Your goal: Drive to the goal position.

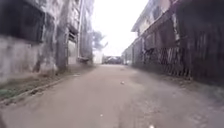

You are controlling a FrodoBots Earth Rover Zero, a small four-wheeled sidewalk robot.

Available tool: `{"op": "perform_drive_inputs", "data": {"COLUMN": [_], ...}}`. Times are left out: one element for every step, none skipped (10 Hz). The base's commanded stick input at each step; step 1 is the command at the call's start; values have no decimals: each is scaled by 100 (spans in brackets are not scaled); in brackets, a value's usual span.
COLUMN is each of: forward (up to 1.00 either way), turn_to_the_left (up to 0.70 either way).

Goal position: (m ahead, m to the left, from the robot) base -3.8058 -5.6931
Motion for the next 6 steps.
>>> {"op": "perform_drive_inputs", "data": {"forward": [50,50,50,50,50,50], "turn_to_the_left": [0,0,0,0,0,0]}}
